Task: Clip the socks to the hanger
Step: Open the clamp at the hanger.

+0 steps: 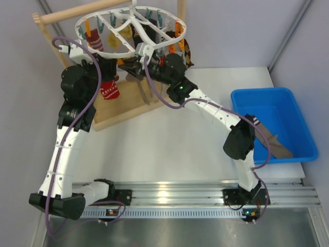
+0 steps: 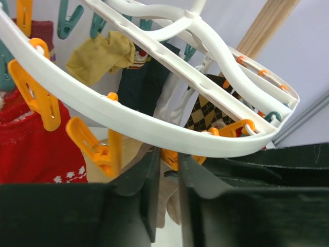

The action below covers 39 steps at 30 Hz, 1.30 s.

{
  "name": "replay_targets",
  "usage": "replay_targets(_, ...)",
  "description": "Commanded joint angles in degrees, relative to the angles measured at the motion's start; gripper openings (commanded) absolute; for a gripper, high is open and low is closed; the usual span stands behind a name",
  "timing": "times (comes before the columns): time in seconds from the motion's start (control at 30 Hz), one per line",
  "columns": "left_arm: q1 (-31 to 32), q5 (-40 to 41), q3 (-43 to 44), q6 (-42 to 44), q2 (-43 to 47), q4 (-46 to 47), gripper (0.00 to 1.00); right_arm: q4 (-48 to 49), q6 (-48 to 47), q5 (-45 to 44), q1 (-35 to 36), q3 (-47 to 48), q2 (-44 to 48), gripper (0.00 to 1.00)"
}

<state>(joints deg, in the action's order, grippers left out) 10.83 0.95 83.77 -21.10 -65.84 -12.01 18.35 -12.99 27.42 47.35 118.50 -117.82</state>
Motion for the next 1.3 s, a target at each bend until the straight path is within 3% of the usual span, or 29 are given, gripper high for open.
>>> replay_targets(0.0,0.6,-5.5,0.7,-1.6,1.7,3.0,0.29,1.9,0.9,-1.5,0.6,3.6,-0.1,0.00)
replay_targets(0.03,0.5,-5.6,-0.1,-1.7,2.6,3.2,0.37,1.8,1.0,-1.7,0.6,3.4,0.0,0.00)
replay_targets(0.13,0.4,-6.0,-0.9,-1.4,3.7,2.7,0.45,1.7,1.7,-1.4,0.6,3.2,0.2,0.00)
replay_targets(0.37,0.0,-9.0,-1.1,-1.6,4.2,1.6,0.53,1.9,2.8,-1.0,0.6,3.1,0.7,0.00)
replay_targets(0.67,0.0,-3.8,1.1,-4.5,0.7,2.3,0.53,3.1,4.3,0.6,0.6,0.9,2.3,0.00)
replay_targets(1.07,0.0,-1.5,0.8,-9.1,-0.9,8.8,0.40,3.7,4.1,1.6,0.8,-1.2,3.4,0.00)
replay_targets(1.27,0.0,-1.7,0.4,-11.2,-1.2,10.8,0.45,3.5,2.7,2.3,1.3,-2.8,4.3,0.00)
